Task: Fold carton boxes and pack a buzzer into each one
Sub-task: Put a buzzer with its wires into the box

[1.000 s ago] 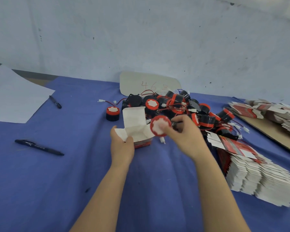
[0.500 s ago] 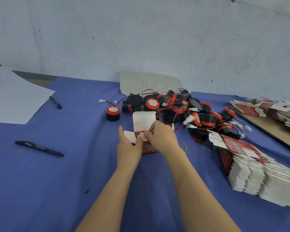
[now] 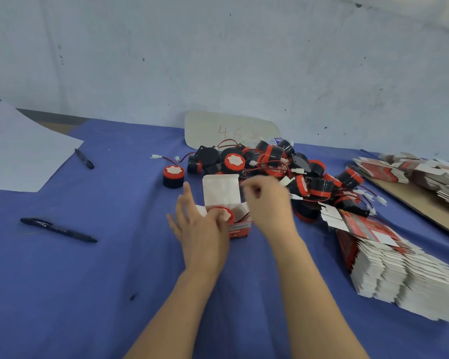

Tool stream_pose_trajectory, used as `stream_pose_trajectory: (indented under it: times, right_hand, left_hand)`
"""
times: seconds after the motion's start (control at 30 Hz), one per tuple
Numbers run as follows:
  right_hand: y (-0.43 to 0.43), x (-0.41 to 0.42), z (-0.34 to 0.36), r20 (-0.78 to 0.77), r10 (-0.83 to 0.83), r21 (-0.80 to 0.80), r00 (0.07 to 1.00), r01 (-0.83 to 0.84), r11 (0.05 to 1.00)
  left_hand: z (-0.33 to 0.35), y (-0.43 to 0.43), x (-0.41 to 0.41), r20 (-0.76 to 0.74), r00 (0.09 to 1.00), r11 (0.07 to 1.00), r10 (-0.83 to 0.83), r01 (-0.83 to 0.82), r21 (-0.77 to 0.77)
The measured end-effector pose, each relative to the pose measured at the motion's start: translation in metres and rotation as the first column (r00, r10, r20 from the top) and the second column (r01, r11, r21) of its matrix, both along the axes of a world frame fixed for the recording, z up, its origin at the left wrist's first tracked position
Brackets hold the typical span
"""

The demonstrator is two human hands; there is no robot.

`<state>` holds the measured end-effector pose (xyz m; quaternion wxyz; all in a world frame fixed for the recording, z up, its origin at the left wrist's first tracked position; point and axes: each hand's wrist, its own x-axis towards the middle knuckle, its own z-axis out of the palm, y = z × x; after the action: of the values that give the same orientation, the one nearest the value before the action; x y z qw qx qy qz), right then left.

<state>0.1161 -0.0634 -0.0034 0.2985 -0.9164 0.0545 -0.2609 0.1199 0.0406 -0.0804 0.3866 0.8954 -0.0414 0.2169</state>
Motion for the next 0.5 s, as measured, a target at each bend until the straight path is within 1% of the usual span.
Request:
stream_pose_trajectory:
  times: [0.03,0.07,0.1,0.13,0.17,0.2,0.27,0.3,0.37,0.47,0.5]
  right_hand:
    - [-0.008,-0.003,0.006,0.134,-0.070,0.075,0.989,0.060,0.995]
    - [-0.017,-0.006,0.011,0.222,-0.138,0.136,0.965,0.109,0.985]
    - [-0.025,-0.008,0.015,0.244,-0.182,0.159,0.953,0.146,0.976]
    - [-0.031,-0.009,0.017,0.208,-0.190,0.144,0.960,0.162,0.976]
    - [-0.036,-0.009,0.017,0.143,-0.160,0.123,0.977,0.142,0.982]
    - [-0.038,-0.009,0.017,0.080,-0.103,0.127,0.992,0.092,0.988]
    - [-0.033,-0.008,0.015,0.011,0.030,0.208,0.999,-0.032,0.978]
    - [-0.029,-0.005,0.015,0.011,0.077,0.254,0.997,-0.077,0.964]
    - [-0.018,0.001,0.009,0.040,0.102,0.334,0.994,-0.110,0.936]
    - [-0.005,0.009,-0.007,0.066,0.042,0.385,0.997,-0.065,0.921]
    - [-0.003,0.011,-0.014,0.051,0.016,0.363,0.999,-0.034,0.931]
  left_hand:
    - [0.002,0.000,-0.002,0.008,1.000,0.999,-0.004,0.003,0.039]
    - [0.004,0.000,-0.003,0.031,1.000,0.998,-0.006,0.004,0.070]
    - [0.005,0.000,-0.003,0.050,0.999,0.994,-0.008,0.002,0.112]
    - [0.006,0.001,-0.004,0.068,0.998,0.987,-0.011,-0.001,0.163]
    - [0.006,0.002,-0.004,0.080,0.997,0.975,-0.017,-0.001,0.222]
    - [0.007,0.002,-0.004,0.083,0.996,0.959,-0.026,0.001,0.282]
    - [0.009,0.002,-0.006,0.062,0.997,0.936,-0.047,0.023,0.351]
    - [0.010,0.002,-0.006,0.052,0.997,0.933,-0.054,0.032,0.359]
    - [0.009,0.001,-0.006,0.036,0.998,0.934,-0.051,0.035,0.355]
    - [0.007,0.002,-0.005,0.032,0.998,0.946,-0.057,0.043,0.321]
    - [0.006,0.002,-0.005,0.037,0.997,0.948,-0.060,0.046,0.314]
